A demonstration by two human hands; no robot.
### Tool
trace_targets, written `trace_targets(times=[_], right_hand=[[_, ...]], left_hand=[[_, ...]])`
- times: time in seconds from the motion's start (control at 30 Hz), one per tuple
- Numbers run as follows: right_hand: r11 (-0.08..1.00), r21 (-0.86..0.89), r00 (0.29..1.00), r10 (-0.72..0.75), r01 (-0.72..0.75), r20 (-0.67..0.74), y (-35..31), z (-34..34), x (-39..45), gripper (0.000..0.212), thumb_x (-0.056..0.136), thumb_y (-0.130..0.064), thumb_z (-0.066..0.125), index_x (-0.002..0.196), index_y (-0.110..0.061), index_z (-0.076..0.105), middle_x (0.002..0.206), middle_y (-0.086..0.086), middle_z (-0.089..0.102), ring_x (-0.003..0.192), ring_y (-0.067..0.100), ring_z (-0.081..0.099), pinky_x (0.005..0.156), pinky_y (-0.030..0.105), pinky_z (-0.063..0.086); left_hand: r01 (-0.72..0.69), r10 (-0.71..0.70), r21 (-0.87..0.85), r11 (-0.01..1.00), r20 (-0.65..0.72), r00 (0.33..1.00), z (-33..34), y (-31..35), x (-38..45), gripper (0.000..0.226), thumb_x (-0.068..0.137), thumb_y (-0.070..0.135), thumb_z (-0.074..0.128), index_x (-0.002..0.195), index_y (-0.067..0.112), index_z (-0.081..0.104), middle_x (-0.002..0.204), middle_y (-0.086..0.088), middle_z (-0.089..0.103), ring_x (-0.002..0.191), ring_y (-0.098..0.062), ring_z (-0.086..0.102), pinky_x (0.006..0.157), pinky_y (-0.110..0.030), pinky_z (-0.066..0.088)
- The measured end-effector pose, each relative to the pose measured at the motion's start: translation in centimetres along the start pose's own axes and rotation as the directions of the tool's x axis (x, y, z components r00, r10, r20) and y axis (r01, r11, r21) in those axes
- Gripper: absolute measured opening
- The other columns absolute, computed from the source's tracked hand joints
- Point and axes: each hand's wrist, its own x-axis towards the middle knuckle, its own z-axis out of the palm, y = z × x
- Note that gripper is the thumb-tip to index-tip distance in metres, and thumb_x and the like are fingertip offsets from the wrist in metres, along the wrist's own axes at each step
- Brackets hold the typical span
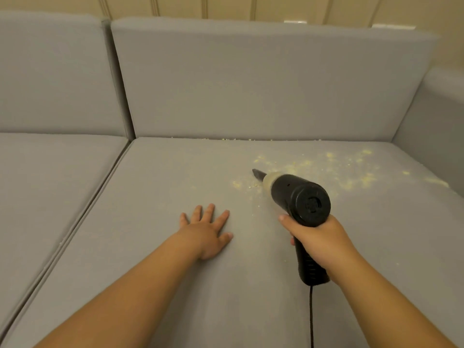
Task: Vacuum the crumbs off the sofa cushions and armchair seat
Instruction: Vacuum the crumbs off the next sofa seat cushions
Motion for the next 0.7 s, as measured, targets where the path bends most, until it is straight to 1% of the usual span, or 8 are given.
trace_targets(times=[0.1, 0.17, 0.2, 0.23, 0.3, 0.4, 0.57, 0.7], right_hand=[[1.0, 0.021, 1.0, 0.005, -0.005, -0.007, -0.3, -0.2, 0.1, 0.024, 0.086, -0.039, 0.084, 0.094, -0.018, 0.075, 0.083, 0.011, 0.077, 0.084, 0.03, 0.076, 0.071, 0.034, 0.057], [1.0, -0.001, 0.999, -0.031, 0.031, -0.013, -0.7, -0.8, 0.3, 0.025, 0.086, -0.04, 0.083, 0.093, -0.017, 0.075, 0.079, 0.008, 0.077, 0.081, 0.027, 0.076, 0.074, 0.038, 0.059], [0.999, 0.028, 0.999, -0.033, 0.033, -0.009, -0.9, -1.1, 0.4, 0.026, 0.087, -0.038, 0.083, 0.095, -0.015, 0.075, 0.079, 0.007, 0.077, 0.078, 0.025, 0.076, 0.075, 0.04, 0.06], [0.997, 0.074, 1.0, -0.02, 0.02, -0.002, -1.0, -1.5, 0.4, 0.027, 0.088, -0.037, 0.082, 0.098, -0.012, 0.075, 0.08, 0.007, 0.076, 0.074, 0.022, 0.075, 0.075, 0.04, 0.061], [0.993, 0.119, 1.0, -0.013, 0.012, 0.006, -1.0, -1.9, 0.3, 0.027, 0.09, -0.034, 0.081, 0.102, -0.01, 0.074, 0.081, 0.008, 0.075, 0.068, 0.017, 0.073, 0.07, 0.035, 0.061], [0.996, 0.079, 0.999, -0.044, 0.046, -0.029, -0.6, -1.4, 0.5, 0.026, 0.091, -0.032, 0.08, 0.099, -0.008, 0.074, 0.085, 0.015, 0.077, 0.064, 0.015, 0.072, 0.069, 0.035, 0.06], [0.996, 0.079, 0.995, -0.036, 0.043, -0.09, -0.7, -1.0, 0.8, 0.021, 0.09, -0.032, 0.08, 0.093, -0.012, 0.075, 0.088, 0.015, 0.078, 0.067, 0.019, 0.073, 0.071, 0.037, 0.059], [0.997, 0.061, 0.996, -0.045, 0.05, -0.079, -0.8, -1.3, 0.6, 0.022, 0.09, -0.031, 0.08, 0.094, -0.01, 0.075, 0.087, 0.016, 0.077, 0.066, 0.02, 0.073, 0.072, 0.039, 0.06]], left_hand=[[-0.002, 0.002, 0.003, 1.0, -0.003, 1.0, 0.2, -0.1, 0.0, 0.07, 0.102, 0.071, 0.017, 0.161, 0.047, -0.014, 0.171, 0.002, -0.023, 0.158, -0.031, -0.019, 0.123, -0.064, -0.006], [-0.009, 0.009, -0.001, 1.0, -0.013, 1.0, 0.5, -0.1, 0.1, 0.071, 0.102, 0.071, 0.017, 0.16, 0.047, -0.014, 0.171, 0.002, -0.022, 0.158, -0.031, -0.018, 0.123, -0.064, -0.006], [-0.01, 0.01, -0.001, 1.0, -0.025, 1.0, 0.7, -0.3, 0.3, 0.071, 0.102, 0.072, 0.017, 0.16, 0.048, -0.014, 0.171, 0.002, -0.022, 0.158, -0.031, -0.018, 0.123, -0.064, -0.005], [-0.008, 0.008, -0.001, 1.0, -0.03, 1.0, 0.7, -0.4, 0.4, 0.071, 0.101, 0.072, 0.017, 0.16, 0.048, -0.014, 0.172, 0.003, -0.021, 0.158, -0.031, -0.017, 0.123, -0.064, -0.005], [-0.008, 0.008, -0.002, 1.0, -0.033, 0.999, 0.7, -0.4, 0.6, 0.071, 0.101, 0.072, 0.017, 0.16, 0.049, -0.014, 0.172, 0.003, -0.021, 0.159, -0.031, -0.015, 0.124, -0.064, -0.003], [-0.001, 0.001, 0.004, 1.0, -0.034, 0.999, 0.6, -0.1, 0.5, 0.071, 0.101, 0.072, 0.017, 0.161, 0.048, -0.013, 0.172, 0.002, -0.02, 0.159, -0.032, -0.015, 0.123, -0.064, -0.003], [0.009, -0.009, 0.007, 1.0, 0.005, 1.0, 0.2, 0.3, 0.0, 0.071, 0.103, 0.07, 0.019, 0.161, 0.045, -0.014, 0.171, 0.001, -0.022, 0.158, -0.033, -0.017, 0.123, -0.066, -0.004], [0.01, -0.01, 0.01, 1.0, 0.005, 1.0, 0.1, 0.3, 0.1, 0.071, 0.103, 0.07, 0.018, 0.161, 0.046, -0.014, 0.171, 0.001, -0.022, 0.158, -0.033, -0.017, 0.123, -0.066, -0.004]])
